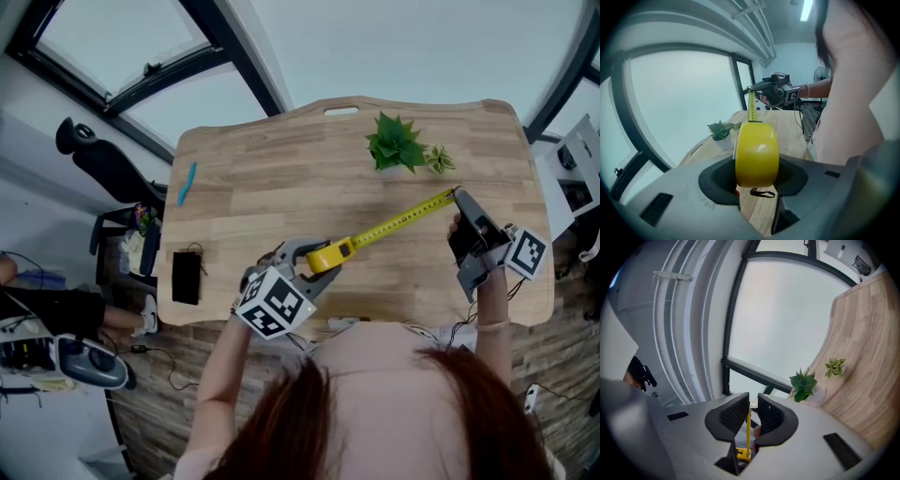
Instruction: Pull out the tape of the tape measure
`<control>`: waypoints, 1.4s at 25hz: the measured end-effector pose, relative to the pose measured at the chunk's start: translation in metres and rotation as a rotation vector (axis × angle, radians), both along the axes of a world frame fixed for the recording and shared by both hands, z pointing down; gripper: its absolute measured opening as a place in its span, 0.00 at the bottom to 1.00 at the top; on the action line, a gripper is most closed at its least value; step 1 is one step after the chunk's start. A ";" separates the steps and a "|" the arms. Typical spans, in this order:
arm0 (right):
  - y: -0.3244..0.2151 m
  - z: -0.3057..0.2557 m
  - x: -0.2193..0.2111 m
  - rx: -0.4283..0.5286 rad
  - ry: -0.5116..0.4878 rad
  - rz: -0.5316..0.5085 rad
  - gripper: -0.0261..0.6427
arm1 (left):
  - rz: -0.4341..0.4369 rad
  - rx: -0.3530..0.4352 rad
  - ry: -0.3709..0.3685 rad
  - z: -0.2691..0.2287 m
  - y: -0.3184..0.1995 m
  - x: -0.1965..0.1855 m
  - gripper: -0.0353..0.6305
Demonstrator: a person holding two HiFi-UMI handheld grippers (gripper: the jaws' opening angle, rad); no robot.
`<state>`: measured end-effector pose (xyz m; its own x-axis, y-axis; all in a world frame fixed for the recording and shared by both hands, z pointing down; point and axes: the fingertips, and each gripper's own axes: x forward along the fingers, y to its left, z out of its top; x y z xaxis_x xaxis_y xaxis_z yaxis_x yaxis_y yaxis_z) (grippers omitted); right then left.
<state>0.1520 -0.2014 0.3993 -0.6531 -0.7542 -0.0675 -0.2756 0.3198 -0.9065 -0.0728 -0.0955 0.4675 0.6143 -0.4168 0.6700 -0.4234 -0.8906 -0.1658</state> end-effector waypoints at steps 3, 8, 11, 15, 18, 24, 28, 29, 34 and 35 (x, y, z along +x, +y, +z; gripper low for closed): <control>0.000 0.000 -0.007 -0.001 -0.003 -0.013 0.11 | -0.001 0.005 0.007 -0.002 -0.001 0.002 0.30; 0.001 0.003 -0.017 -0.003 -0.003 -0.036 0.11 | 0.001 0.008 0.019 -0.003 -0.003 0.004 0.30; 0.000 0.005 -0.022 -0.006 -0.001 -0.048 0.11 | 0.001 0.010 0.022 -0.003 -0.005 0.007 0.30; 0.000 0.005 -0.028 -0.008 -0.002 -0.064 0.11 | -0.001 0.010 0.026 -0.005 -0.008 0.011 0.30; -0.001 0.006 -0.034 -0.011 -0.001 -0.075 0.11 | -0.001 0.010 0.030 -0.006 -0.010 0.013 0.30; 0.000 0.010 -0.045 -0.021 -0.005 -0.092 0.11 | -0.002 0.011 0.033 -0.006 -0.014 0.014 0.30; 0.002 0.010 -0.054 -0.025 -0.004 -0.113 0.11 | -0.004 0.012 0.039 -0.008 -0.016 0.016 0.30; 0.003 0.011 -0.057 -0.025 -0.004 -0.119 0.11 | -0.004 0.013 0.039 -0.008 -0.016 0.017 0.30; 0.008 0.014 -0.066 -0.026 0.000 -0.141 0.11 | -0.007 0.018 0.044 -0.009 -0.015 0.019 0.30; 0.009 0.015 -0.068 -0.026 0.001 -0.146 0.11 | -0.009 0.017 0.045 -0.009 -0.014 0.019 0.30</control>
<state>0.0840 -0.1929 0.4139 -0.7564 -0.6523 -0.0484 -0.2286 0.3330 -0.9148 -0.0542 -0.1098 0.4588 0.6399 -0.4337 0.6344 -0.4386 -0.8840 -0.1619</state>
